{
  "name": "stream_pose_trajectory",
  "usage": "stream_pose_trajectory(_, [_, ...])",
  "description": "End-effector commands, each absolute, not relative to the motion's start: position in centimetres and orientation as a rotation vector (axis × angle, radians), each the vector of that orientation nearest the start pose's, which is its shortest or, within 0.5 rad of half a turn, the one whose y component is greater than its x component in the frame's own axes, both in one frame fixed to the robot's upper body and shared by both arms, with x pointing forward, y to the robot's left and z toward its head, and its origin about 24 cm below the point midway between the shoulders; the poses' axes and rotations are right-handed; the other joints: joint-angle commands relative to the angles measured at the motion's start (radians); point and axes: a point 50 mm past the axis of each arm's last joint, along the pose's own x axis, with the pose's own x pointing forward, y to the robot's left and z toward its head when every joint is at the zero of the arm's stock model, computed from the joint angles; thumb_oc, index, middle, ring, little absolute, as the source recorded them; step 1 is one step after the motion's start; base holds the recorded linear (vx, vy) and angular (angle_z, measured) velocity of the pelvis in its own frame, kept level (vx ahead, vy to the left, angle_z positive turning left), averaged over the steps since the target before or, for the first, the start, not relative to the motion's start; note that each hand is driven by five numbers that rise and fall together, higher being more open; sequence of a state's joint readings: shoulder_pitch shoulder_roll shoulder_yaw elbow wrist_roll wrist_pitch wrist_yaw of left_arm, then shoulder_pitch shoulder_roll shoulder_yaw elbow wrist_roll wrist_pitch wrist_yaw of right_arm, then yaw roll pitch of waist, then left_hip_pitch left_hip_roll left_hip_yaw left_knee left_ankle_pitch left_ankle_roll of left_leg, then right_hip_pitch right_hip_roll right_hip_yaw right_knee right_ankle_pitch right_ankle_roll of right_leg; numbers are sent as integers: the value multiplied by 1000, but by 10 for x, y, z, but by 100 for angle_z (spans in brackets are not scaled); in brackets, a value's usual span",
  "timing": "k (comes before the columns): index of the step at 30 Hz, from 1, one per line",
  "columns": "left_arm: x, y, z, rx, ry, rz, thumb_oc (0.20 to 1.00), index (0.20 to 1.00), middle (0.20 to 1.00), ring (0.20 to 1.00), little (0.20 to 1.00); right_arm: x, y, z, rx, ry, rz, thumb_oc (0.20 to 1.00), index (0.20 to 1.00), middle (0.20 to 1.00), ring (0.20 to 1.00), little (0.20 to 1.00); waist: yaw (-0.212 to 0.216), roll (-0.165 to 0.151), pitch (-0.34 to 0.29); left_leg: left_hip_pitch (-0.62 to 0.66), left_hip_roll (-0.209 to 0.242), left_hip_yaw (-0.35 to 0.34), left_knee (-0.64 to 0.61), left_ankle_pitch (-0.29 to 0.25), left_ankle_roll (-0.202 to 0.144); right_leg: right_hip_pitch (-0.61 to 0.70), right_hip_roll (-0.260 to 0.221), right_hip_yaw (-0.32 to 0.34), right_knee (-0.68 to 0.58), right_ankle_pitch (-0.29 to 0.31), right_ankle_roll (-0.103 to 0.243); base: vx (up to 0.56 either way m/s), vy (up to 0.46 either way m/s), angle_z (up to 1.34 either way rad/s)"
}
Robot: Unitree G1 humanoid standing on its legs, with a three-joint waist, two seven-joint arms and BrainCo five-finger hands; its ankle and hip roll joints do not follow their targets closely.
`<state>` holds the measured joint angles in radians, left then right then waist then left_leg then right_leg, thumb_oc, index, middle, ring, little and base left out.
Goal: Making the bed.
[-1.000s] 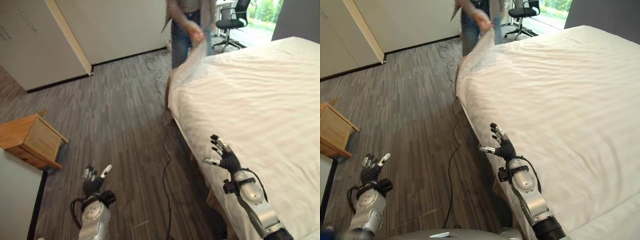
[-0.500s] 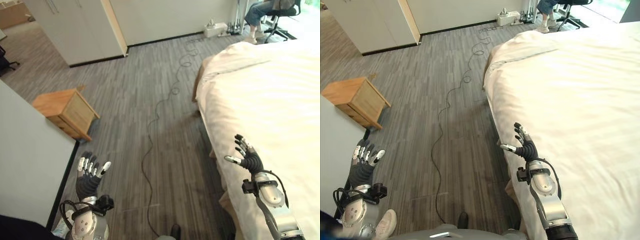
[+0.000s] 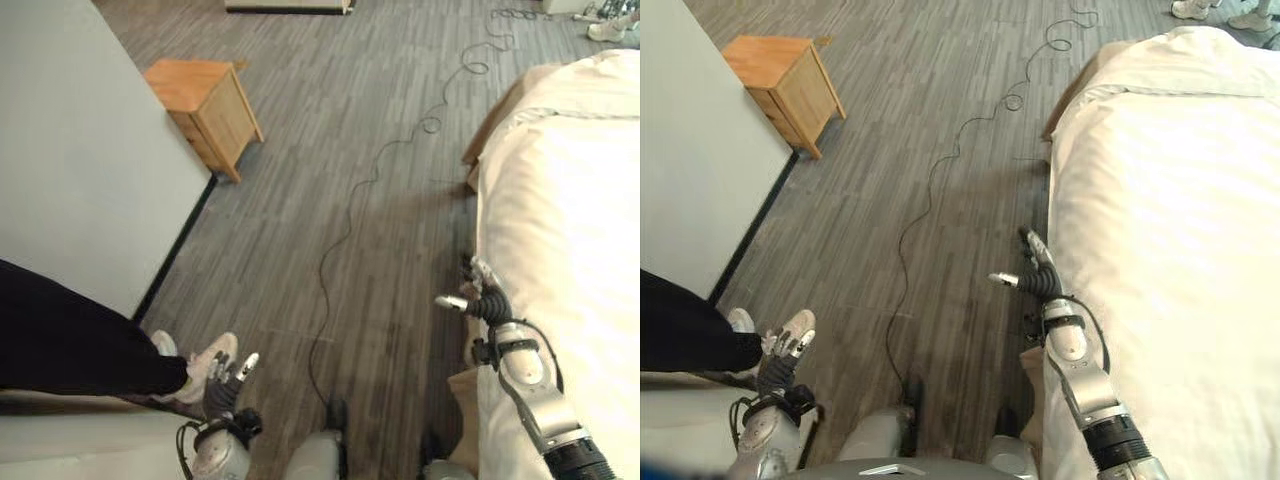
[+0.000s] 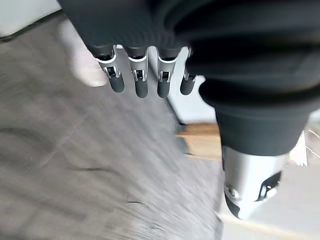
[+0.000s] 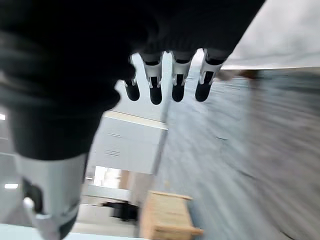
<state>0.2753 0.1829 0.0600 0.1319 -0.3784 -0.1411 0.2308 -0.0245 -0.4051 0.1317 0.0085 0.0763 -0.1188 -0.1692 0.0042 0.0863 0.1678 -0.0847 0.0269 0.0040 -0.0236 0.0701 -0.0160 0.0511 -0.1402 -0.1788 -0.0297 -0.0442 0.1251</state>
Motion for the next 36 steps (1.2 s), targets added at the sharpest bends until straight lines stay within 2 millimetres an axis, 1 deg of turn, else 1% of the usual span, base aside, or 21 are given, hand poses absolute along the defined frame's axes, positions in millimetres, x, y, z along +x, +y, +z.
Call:
stream_pose_trajectory(1, [198,250,35,15,-47,401,1000,1000,1000,1000,1000,268,-186,83,-305,-249,-18,1000,1000,1000,1000,1000,27,-71,-16,44,-45,17,-8,-103,1,-65,39,49,30,-31,-33,61,74,57])
stream_pose_trajectory(2, [198,250,35,15,-48,401,1000,1000,1000,1000,1000,268,-186,83,-305,-250,-19,1000,1000,1000,1000,1000,27,-71,-16,41,-45,17,-10,-98,2,-70,38,49,34,-30,-33,31,80,11])
stream_pose_trajectory(5, [213,253,66,61,-180,402,1000,1000,1000,1000,1000,273,-185,92,-341,-291,-47,1000,1000,1000,1000,1000,15,-60,34,84,-47,6,-33,-98,24,-206,6,60,335,13,9,-20,99,9])
stream_pose_trajectory(8, [226,253,81,127,-243,393,1000,1000,1000,1000,1000,279,-176,98,-314,-322,-49,1000,1000,1000,1000,1000,12,-56,50,99,-23,6,-57,-96,15,-288,21,58,402,-12,-10,18,41,12])
stream_pose_trajectory(11, [233,254,94,175,-288,360,1000,1000,1000,1000,1000,286,-168,112,-354,-383,-4,1000,1000,1000,1000,1000,12,-83,38,109,-19,10,-61,-115,0,-288,53,15,217,-7,-21,191,-83,-2])
stream_pose_trajectory(14, [241,263,106,270,-316,367,1000,1000,1000,1000,1000,296,-157,128,-403,-448,51,1000,1000,1000,1000,1000,18,-125,32,145,4,41,-56,-163,-24,-298,50,-88,48,60,8,326,-147,9])
stream_pose_trajectory(15, [242,263,106,285,-318,360,1000,1000,1000,1000,1000,297,-156,131,-409,-454,56,1000,1000,1000,1000,1000,20,-139,24,160,11,47,-50,-185,-32,-285,41,-99,11,62,14,343,-141,-20])
stream_pose_trajectory(18, [234,268,101,315,-294,367,1000,1000,1000,1000,1000,298,-150,132,-418,-466,94,1000,1000,1000,1000,1000,29,-159,10,193,62,77,10,-248,-50,-256,49,-80,21,77,1,364,-114,-19])
stream_pose_trajectory(19, [234,269,101,315,-294,367,1000,1000,1000,1000,1000,297,-149,132,-417,-466,94,1000,1000,1000,1000,1000,29,-162,9,189,59,77,12,-245,-50,-259,46,-78,20,81,0,409,-124,-25])
stream_pose_trajectory(20, [228,272,95,329,-257,365,1000,1000,1000,1000,1000,297,-148,129,-406,-455,103,1000,1000,1000,1000,1000,33,-162,5,175,99,93,110,-241,-60,-229,56,-74,12,71,-18,394,-135,-24])
stream_pose_trajectory(21, [225,274,94,342,-249,361,1000,1000,1000,1000,1000,297,-146,127,-395,-449,109,1000,1000,1000,1000,1000,43,-158,11,145,130,96,201,-200,-66,-203,69,-67,5,59,-32,511,-208,-39])
stream_pose_trajectory(22, [222,276,93,353,-240,358,1000,1000,1000,1000,1000,296,-145,126,-392,-443,115,1000,1000,1000,1000,1000,65,-163,32,70,155,80,333,-142,-53,-181,74,-56,3,47,-55,288,-178,-37])
stream_pose_trajectory(24, [219,277,92,325,-235,365,1000,1000,1000,1000,1000,296,-143,127,-366,-451,113,1000,1000,1000,1000,1000,93,-174,63,-83,156,18,556,-100,-15,-160,88,-42,-13,29,-90,195,-138,-53])
stream_pose_trajectory(25, [217,278,90,306,-231,373,1000,1000,1000,1000,1000,295,-143,126,-367,-442,113,1000,1000,1000,1000,1000,106,-183,82,-151,130,2,611,-122,6,-139,83,-29,-25,21,-95,188,-21,-51])
stream_pose_trajectory(26, [216,279,88,289,-217,381,1000,1000,1000,1000,1000,296,-143,126,-369,-440,114,1000,1000,1000,1000,1000,113,-179,89,-204,118,-4,651,-134,10,-129,81,-24,-30,14,-95,195,92,-28])
stream_pose_trajectory(28, [212,278,82,252,-198,397,1000,1000,1000,1000,1000,295,-144,127,-380,-440,119,1000,1000,1000,1000,1000,132,-168,95,-264,81,-18,600,-171,3,-113,74,-4,-41,3,-88,240,203,-20])
stream_pose_trajectory(30, [207,276,77,241,-182,391,1000,1000,1000,1000,1000,294,-149,126,-390,-435,114,1000,1000,1000,1000,1000,151,-160,98,-256,42,-5,451,-182,-13,-93,67,6,-50,-5,-77,344,238,-17])
stream_pose_trajectory(31, [207,276,76,239,-179,390,1000,1000,1000,1000,1000,294,-150,127,-393,-437,115,1000,1000,1000,1000,1000,163,-150,93,-253,21,-4,362,-166,-20,-86,74,10,-54,-10,-73,354,242,-13])
stream_pose_trajectory(32, [207,275,75,239,-172,386,1000,1000,1000,1000,1000,293,-151,127,-396,-440,117,1000,1000,1000,1000,1000,173,-142,85,-242,-8,0,238,-112,-26,-78,80,11,-58,-16,-69,365,233,-9])
stream_pose_trajectory(34, [209,273,74,246,-168,368,1000,1000,1000,1000,1000,293,-157,126,-406,-434,104,1000,1000,1000,1000,1000,192,-117,70,-275,-34,46,104,-16,-39,-48,104,5,-58,-45,-65,405,216,10])
stream_pose_trajectory(36, [212,272,75,255,-174,356,1000,1000,1000,1000,1000,294,-162,128,-407,-433,76,1000,1000,1000,1000,1000,216,-108,59,-311,-54,97,22,22,-39,-1,116,13,-58,-82,-62,419,206,12])
